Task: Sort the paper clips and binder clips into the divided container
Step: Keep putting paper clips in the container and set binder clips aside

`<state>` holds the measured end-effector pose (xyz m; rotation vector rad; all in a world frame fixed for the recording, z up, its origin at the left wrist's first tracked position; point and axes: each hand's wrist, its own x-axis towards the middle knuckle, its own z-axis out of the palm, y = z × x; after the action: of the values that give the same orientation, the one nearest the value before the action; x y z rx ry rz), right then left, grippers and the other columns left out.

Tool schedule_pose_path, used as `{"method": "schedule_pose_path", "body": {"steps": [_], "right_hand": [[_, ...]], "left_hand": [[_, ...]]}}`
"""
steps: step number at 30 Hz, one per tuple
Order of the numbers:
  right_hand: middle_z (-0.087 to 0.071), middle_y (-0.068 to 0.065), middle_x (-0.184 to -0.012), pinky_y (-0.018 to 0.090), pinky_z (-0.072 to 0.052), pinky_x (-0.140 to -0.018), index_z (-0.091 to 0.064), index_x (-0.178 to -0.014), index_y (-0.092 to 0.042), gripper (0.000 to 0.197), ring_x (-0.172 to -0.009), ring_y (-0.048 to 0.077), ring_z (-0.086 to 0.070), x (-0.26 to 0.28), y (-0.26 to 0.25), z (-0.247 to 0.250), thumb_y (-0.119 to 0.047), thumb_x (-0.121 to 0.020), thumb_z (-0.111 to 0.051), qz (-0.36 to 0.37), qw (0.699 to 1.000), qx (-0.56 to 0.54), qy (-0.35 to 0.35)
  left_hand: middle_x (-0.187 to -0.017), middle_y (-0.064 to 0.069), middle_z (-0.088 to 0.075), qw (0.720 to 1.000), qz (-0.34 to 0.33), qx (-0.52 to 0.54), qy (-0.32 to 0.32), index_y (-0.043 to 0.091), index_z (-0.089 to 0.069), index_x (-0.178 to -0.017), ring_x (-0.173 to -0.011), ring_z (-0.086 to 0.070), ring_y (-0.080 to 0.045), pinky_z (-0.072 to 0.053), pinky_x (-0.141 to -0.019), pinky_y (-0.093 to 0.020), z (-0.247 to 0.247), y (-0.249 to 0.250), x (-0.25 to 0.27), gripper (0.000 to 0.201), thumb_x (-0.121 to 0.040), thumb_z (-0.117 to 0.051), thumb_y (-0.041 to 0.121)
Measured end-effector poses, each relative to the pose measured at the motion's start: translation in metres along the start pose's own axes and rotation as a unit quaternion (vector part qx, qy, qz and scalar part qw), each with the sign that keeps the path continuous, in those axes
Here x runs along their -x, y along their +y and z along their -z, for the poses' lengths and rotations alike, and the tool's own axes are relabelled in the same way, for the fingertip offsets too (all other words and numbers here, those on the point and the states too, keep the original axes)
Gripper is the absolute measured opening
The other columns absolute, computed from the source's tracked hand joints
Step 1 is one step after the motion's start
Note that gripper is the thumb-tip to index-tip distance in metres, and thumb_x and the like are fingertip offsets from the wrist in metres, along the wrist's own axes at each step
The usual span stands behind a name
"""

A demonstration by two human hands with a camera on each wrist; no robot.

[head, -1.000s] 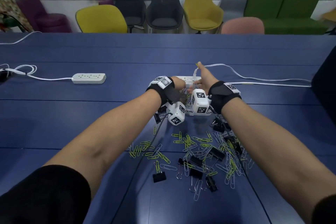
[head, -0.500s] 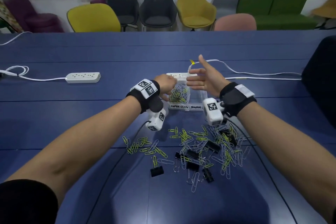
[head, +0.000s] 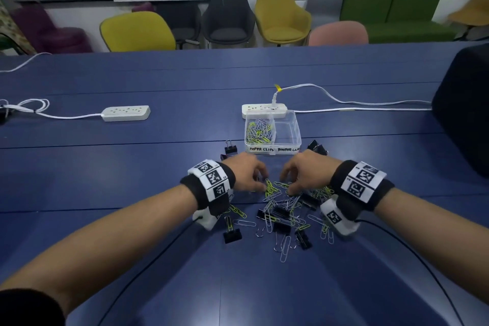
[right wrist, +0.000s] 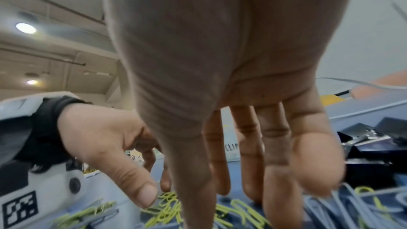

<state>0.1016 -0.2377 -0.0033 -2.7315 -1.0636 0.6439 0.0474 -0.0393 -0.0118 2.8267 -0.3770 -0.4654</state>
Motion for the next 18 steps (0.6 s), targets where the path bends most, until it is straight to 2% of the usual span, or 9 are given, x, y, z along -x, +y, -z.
{"method": "schedule_pose_path", "body": {"steps": [5,7,9,12,15,18], "right_hand": [[-0.06,-0.005,-0.085,0.028,-0.055,-0.074,-0.072,-0.106,-0.024,0.034,-0.079,0.014,-0.062,-0.005,-0.014,0.0,-0.027,-0.074,-0.081,0.008,0.997,0.067,0.022],[-0.064,-0.004,-0.088,0.032,-0.057,-0.077,-0.074,-0.101,-0.02,0.026,-0.084,0.016,-0.064,-0.006,-0.016,0.002,-0.023,-0.076,-0.078,0.011,0.996,0.08,0.026],[-0.069,0.001,-0.094,0.03,-0.056,-0.077,-0.074,-0.097,-0.016,0.019,-0.086,0.017,-0.064,-0.006,-0.018,0.002,-0.018,-0.078,-0.073,0.011,0.996,0.09,0.025],[-0.069,0.005,-0.095,0.026,-0.05,-0.07,-0.071,-0.097,-0.011,0.02,-0.083,0.018,-0.059,-0.006,-0.022,0.0,-0.017,-0.078,-0.069,0.01,0.994,0.109,0.019],[-0.067,0.008,-0.093,0.026,-0.044,-0.065,-0.069,-0.098,-0.009,0.022,-0.077,0.019,-0.053,-0.006,-0.025,-0.004,-0.019,-0.078,-0.067,0.012,0.99,0.137,0.032],[-0.066,0.009,-0.091,0.025,-0.043,-0.062,-0.069,-0.094,-0.007,0.022,-0.075,0.02,-0.053,-0.008,-0.021,-0.003,-0.019,-0.076,-0.07,-0.002,0.991,0.13,0.036]], "left_hand": [[-0.105,0.001,-0.068,1.0,-0.014,-0.013,-0.023,0.031,-0.063,-0.122,-0.08,-0.059,-0.013,-0.05,-0.076,-0.026,0.001,0.005,-0.001,0.044,-0.081,-0.071,0.041],[-0.106,0.001,-0.064,0.999,-0.023,-0.025,-0.026,0.031,-0.062,-0.124,-0.081,-0.054,-0.012,-0.044,-0.075,-0.024,0.0,0.006,0.001,0.046,-0.08,-0.072,0.04],[-0.106,0.002,-0.061,0.999,-0.033,-0.03,-0.022,0.03,-0.062,-0.125,-0.08,-0.051,-0.011,-0.041,-0.075,-0.022,-0.001,0.006,0.002,0.047,-0.08,-0.072,0.04],[-0.108,0.001,-0.063,0.999,-0.037,-0.019,-0.019,0.028,-0.063,-0.124,-0.077,-0.053,-0.009,-0.047,-0.077,-0.023,-0.002,0.007,0.003,0.044,-0.082,-0.07,0.04],[-0.107,-0.001,-0.068,1.0,-0.022,-0.02,0.002,0.022,-0.066,-0.117,-0.082,-0.059,-0.014,-0.051,-0.08,-0.027,-0.004,0.012,0.001,0.038,-0.086,-0.064,0.045],[-0.095,-0.003,-0.07,0.998,0.017,-0.045,0.032,0.017,-0.069,-0.101,-0.083,-0.064,-0.022,-0.056,-0.076,-0.036,-0.01,0.022,-0.004,0.053,-0.078,-0.062,0.063]]}}
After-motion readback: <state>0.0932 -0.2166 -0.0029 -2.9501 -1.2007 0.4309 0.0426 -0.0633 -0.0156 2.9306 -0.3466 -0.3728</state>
